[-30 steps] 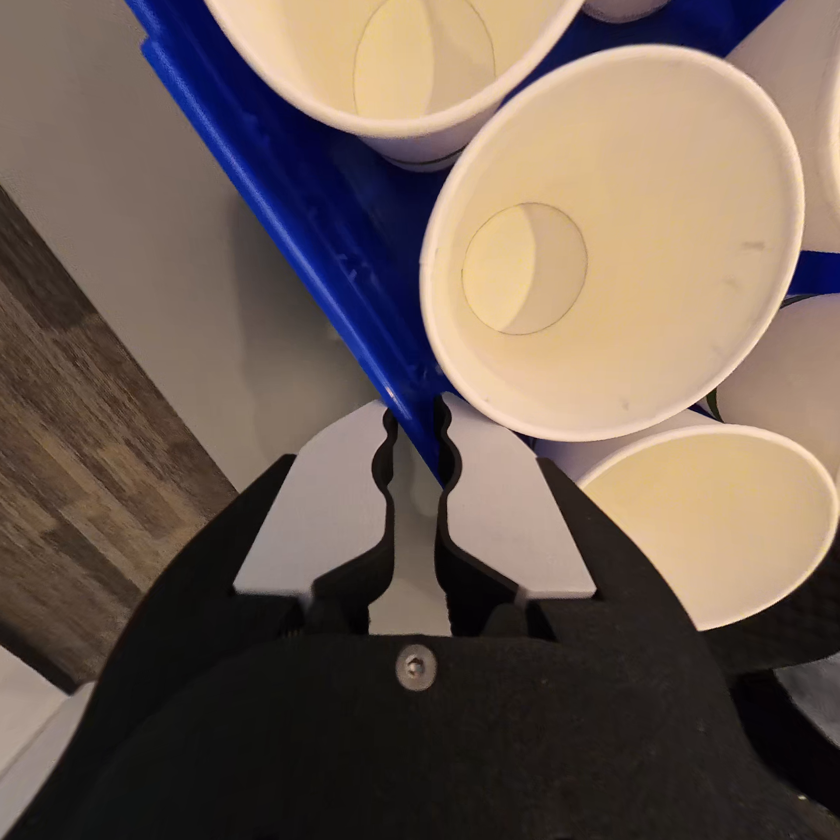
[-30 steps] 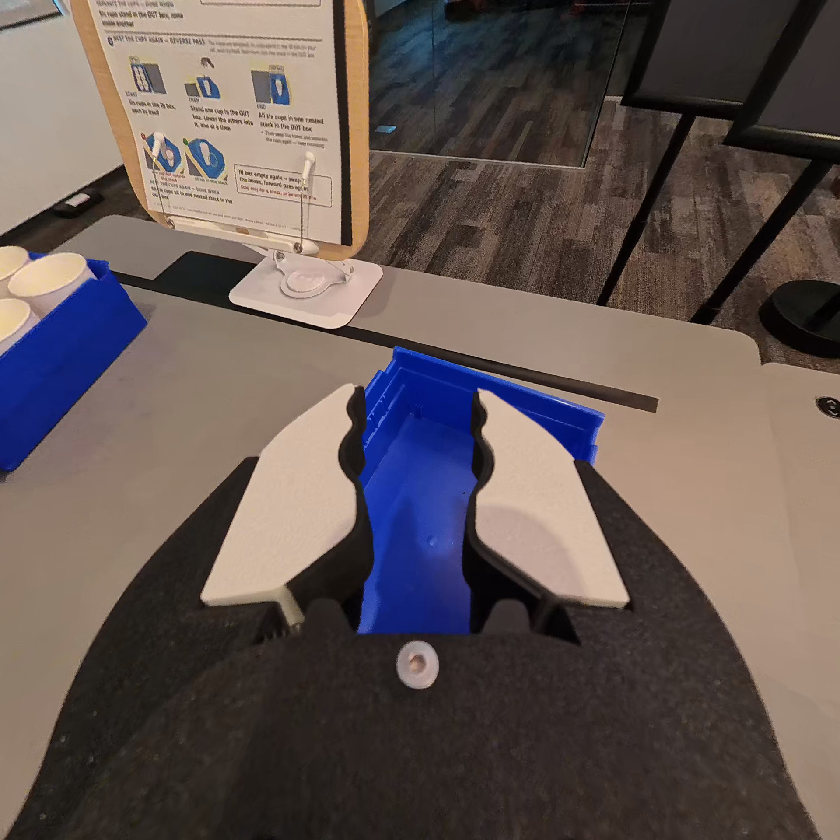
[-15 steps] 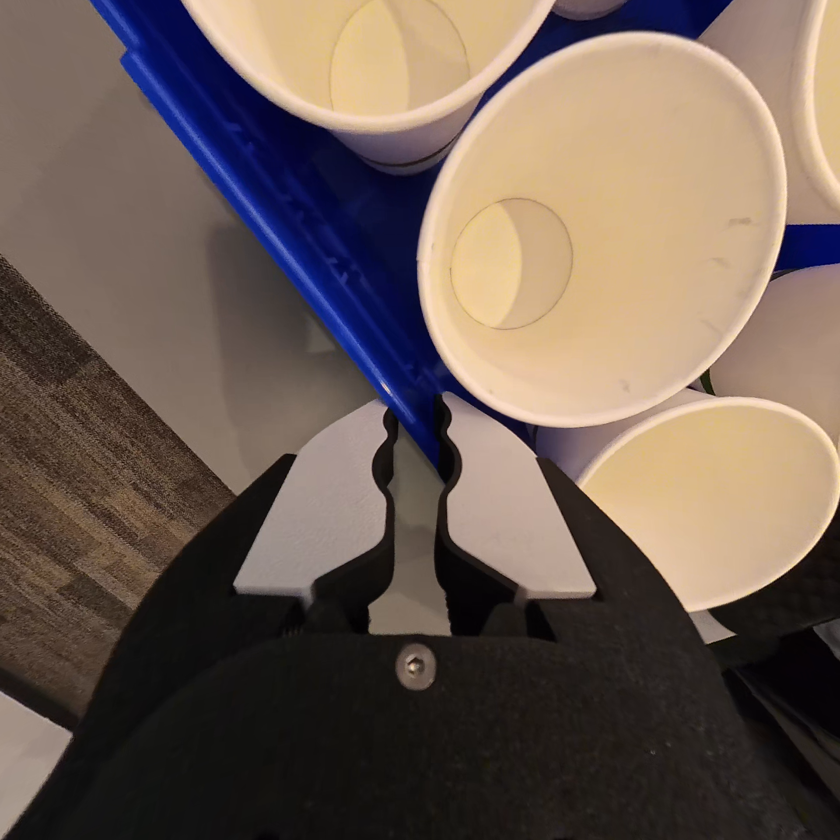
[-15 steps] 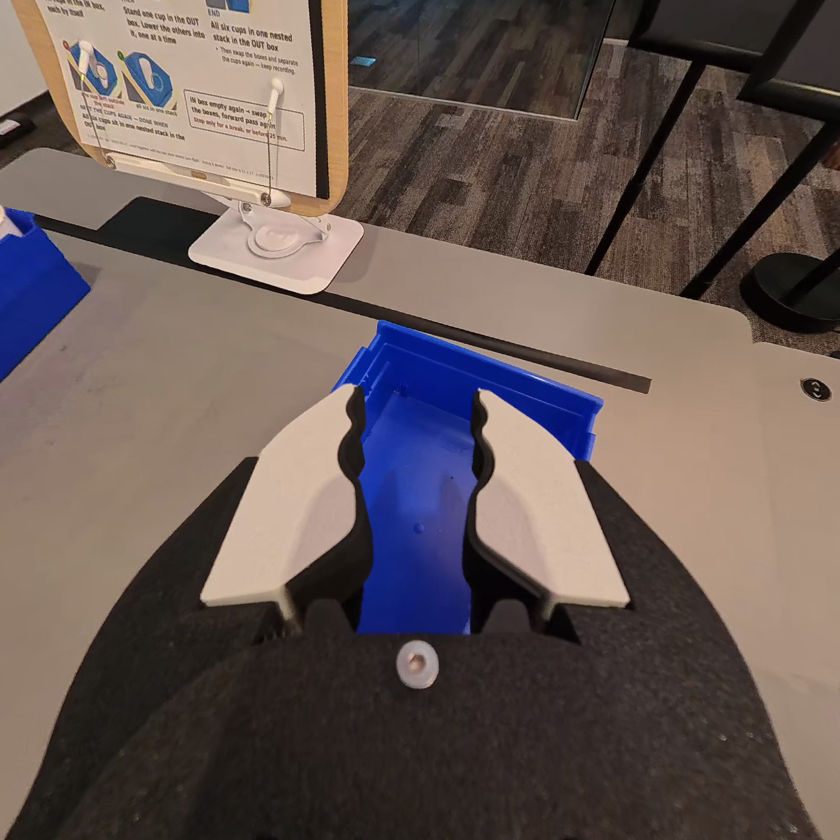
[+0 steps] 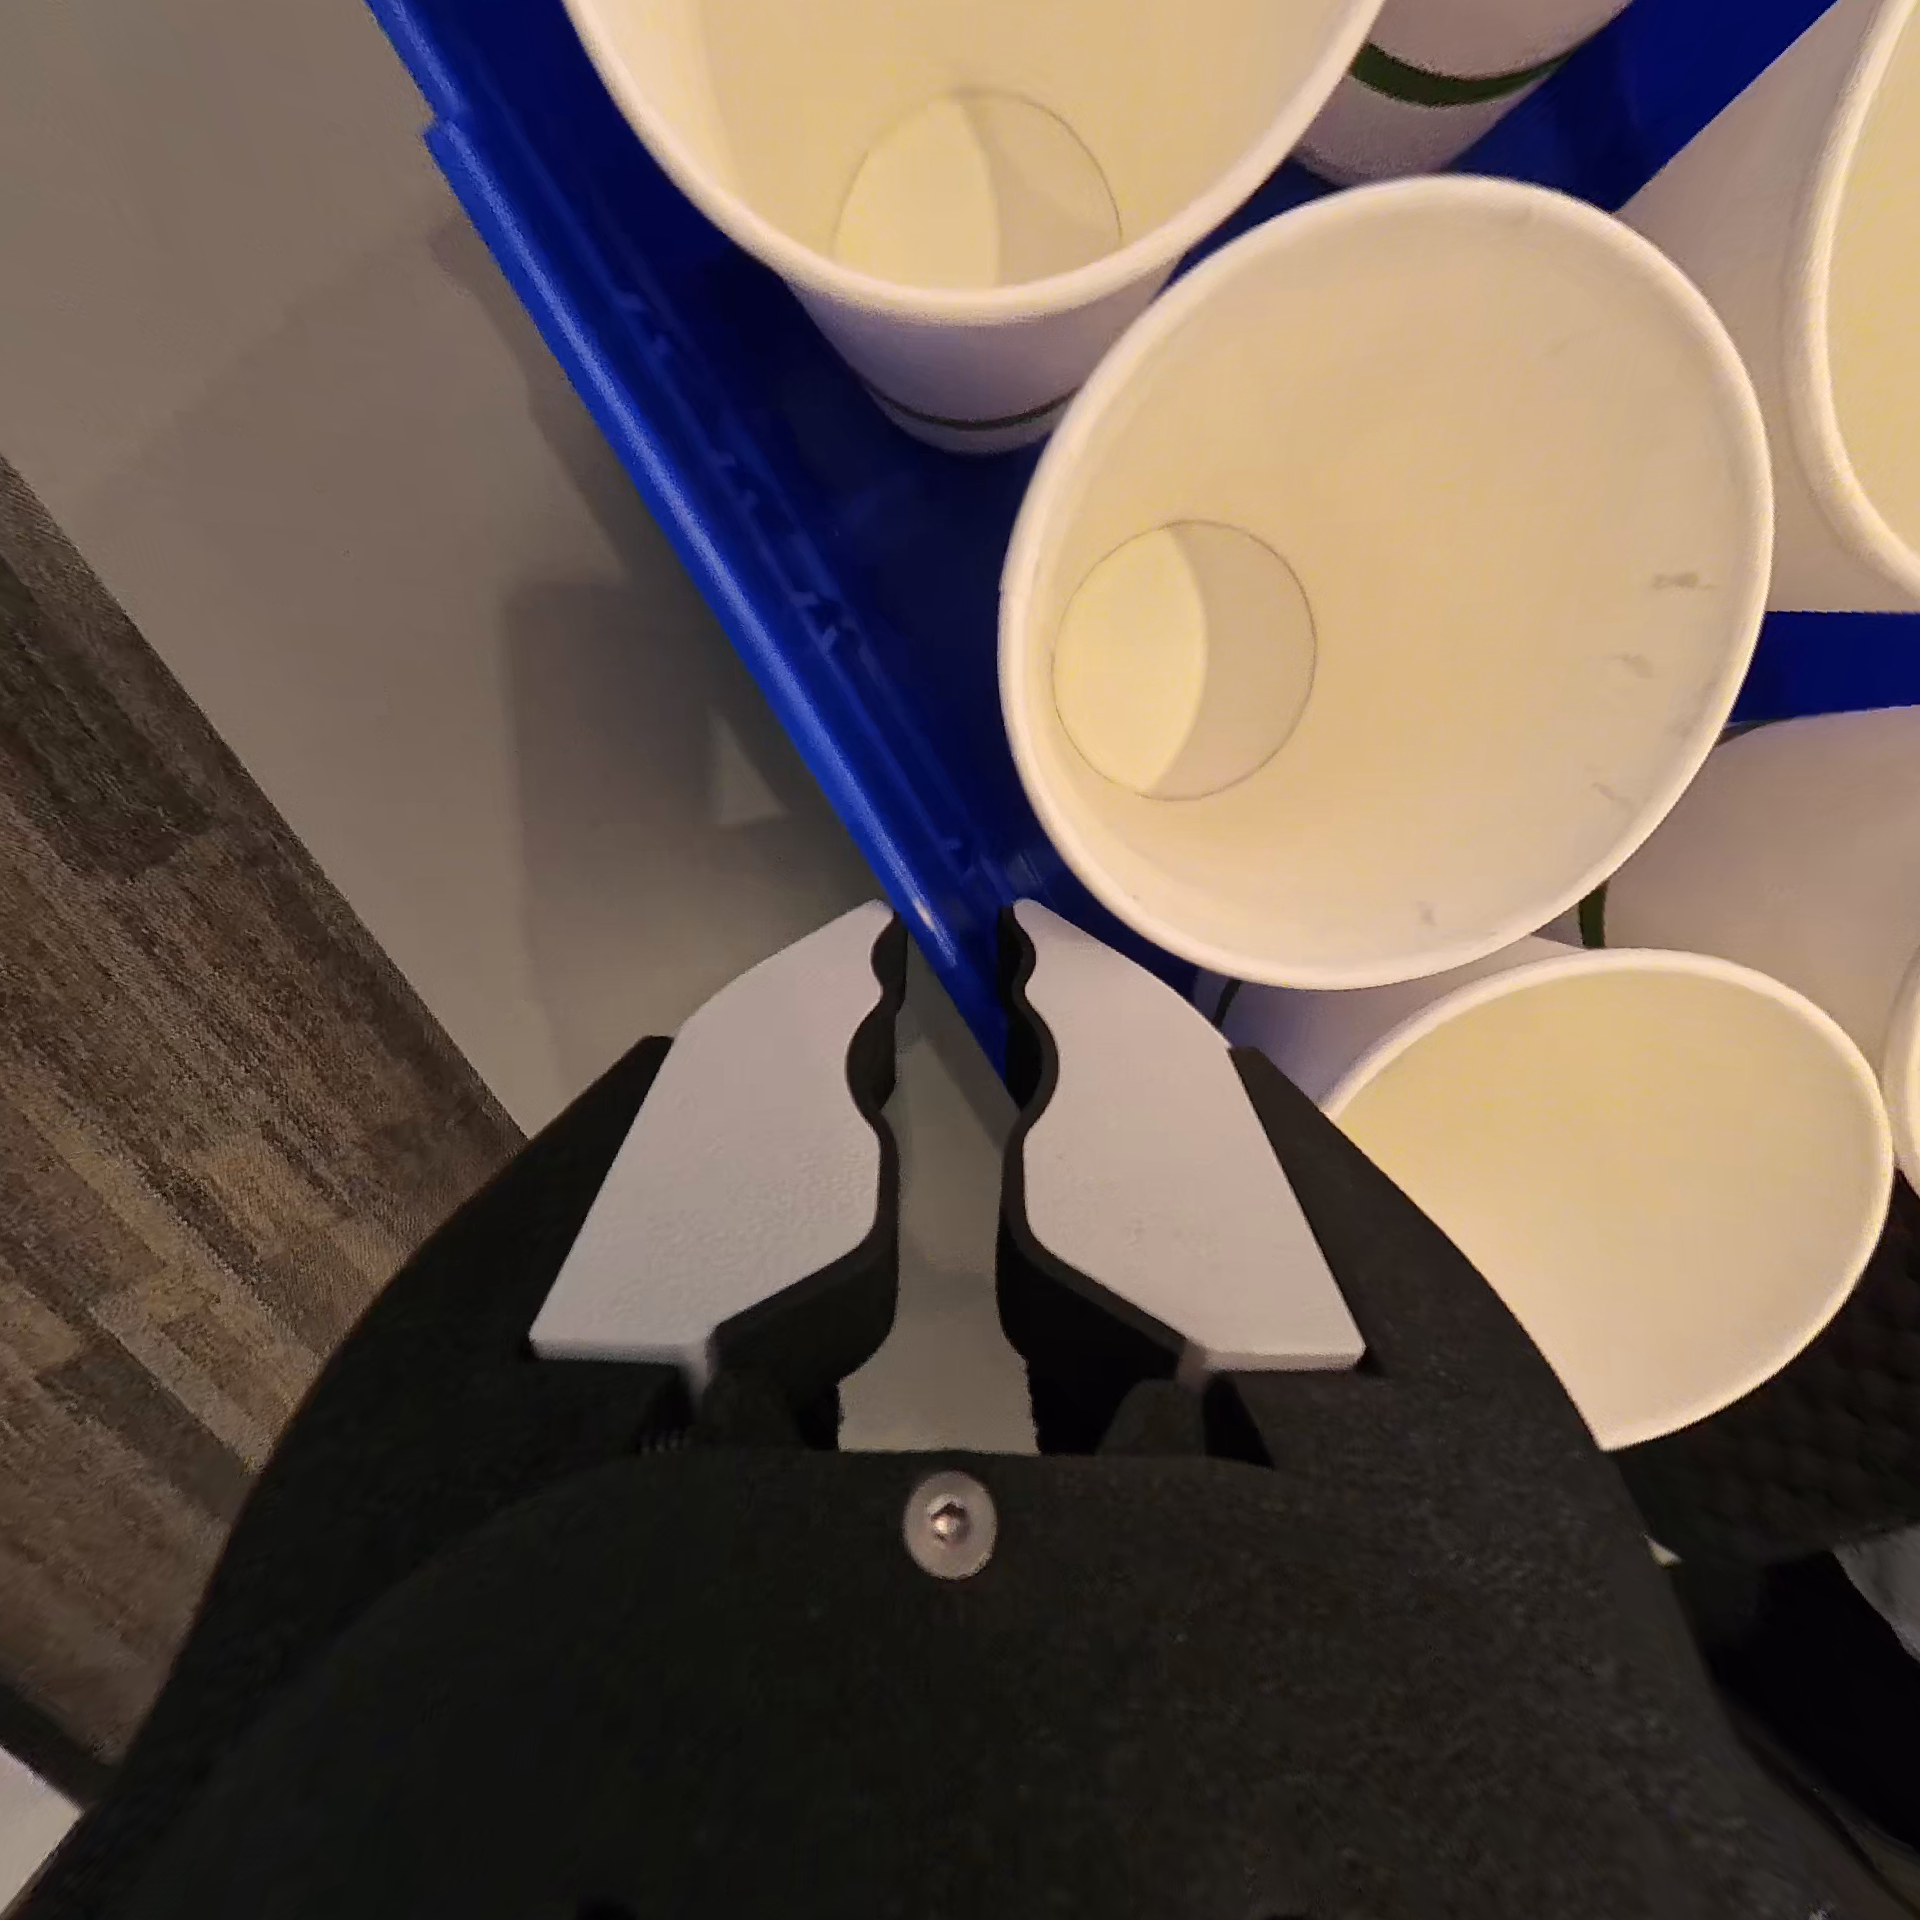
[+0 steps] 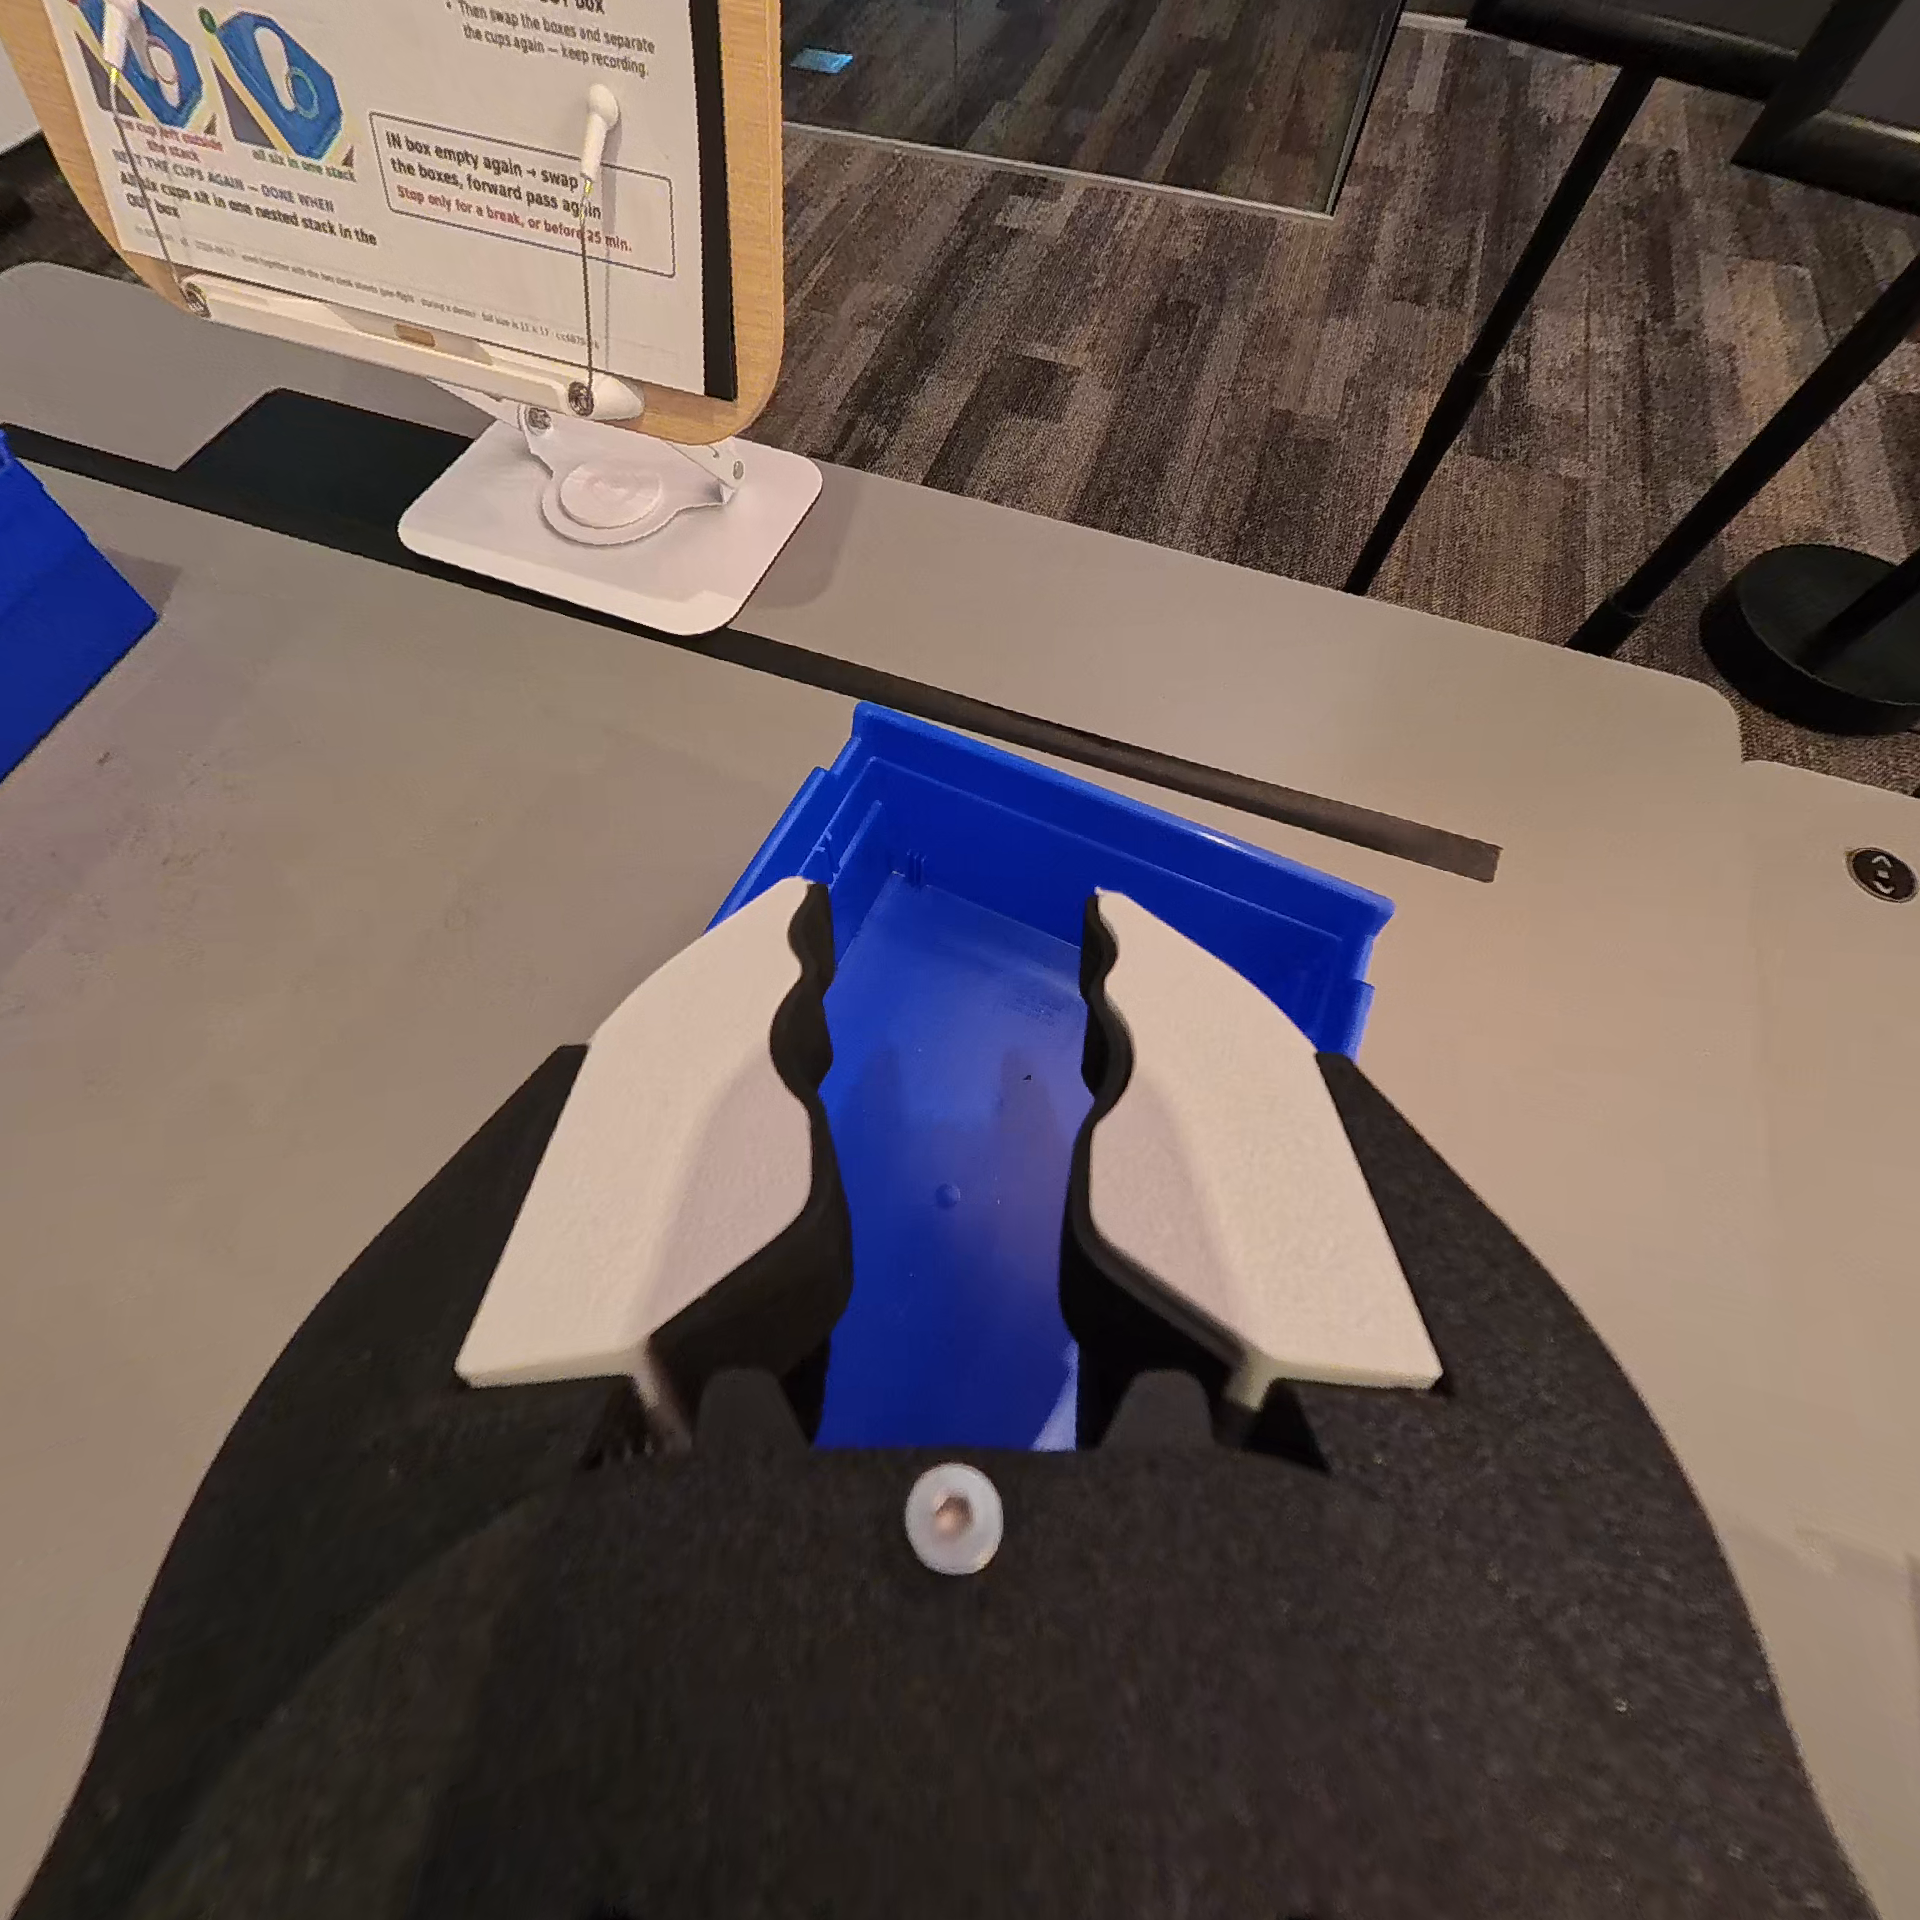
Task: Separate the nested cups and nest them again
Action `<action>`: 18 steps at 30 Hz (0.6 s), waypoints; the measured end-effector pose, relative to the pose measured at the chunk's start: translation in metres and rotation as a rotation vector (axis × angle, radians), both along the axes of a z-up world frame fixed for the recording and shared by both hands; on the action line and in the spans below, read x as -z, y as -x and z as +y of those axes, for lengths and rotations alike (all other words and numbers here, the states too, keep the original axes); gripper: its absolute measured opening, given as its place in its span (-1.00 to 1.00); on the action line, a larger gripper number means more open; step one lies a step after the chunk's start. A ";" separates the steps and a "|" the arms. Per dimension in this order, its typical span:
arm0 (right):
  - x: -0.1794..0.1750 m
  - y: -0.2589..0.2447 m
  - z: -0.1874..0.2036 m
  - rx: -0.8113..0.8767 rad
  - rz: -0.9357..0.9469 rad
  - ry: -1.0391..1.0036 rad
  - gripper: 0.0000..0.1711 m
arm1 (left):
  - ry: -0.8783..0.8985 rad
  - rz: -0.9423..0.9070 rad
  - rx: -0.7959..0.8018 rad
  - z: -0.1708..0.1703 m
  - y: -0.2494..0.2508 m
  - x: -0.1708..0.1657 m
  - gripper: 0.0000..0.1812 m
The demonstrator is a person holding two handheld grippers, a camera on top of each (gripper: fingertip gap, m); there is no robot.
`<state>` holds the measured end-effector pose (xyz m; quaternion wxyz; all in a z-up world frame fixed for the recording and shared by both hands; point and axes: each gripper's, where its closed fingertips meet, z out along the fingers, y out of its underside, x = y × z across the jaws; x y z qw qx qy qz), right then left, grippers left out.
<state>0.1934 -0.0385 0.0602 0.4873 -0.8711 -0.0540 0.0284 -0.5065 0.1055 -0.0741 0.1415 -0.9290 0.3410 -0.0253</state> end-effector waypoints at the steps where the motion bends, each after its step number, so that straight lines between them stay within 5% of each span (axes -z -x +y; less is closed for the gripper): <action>1: 0.001 0.000 0.000 -0.001 0.002 0.002 -0.47 | -0.024 -0.011 -0.008 0.002 0.000 -0.002 -0.81; 8: 0.004 -0.006 -0.001 0.009 0.025 0.004 -0.47 | -0.235 -0.170 -0.083 0.014 0.006 -0.045 -0.68; 18: -0.001 -0.008 -0.001 0.004 0.035 -0.034 -0.47 | -0.824 -0.522 -0.012 -0.039 -0.004 -0.201 -0.51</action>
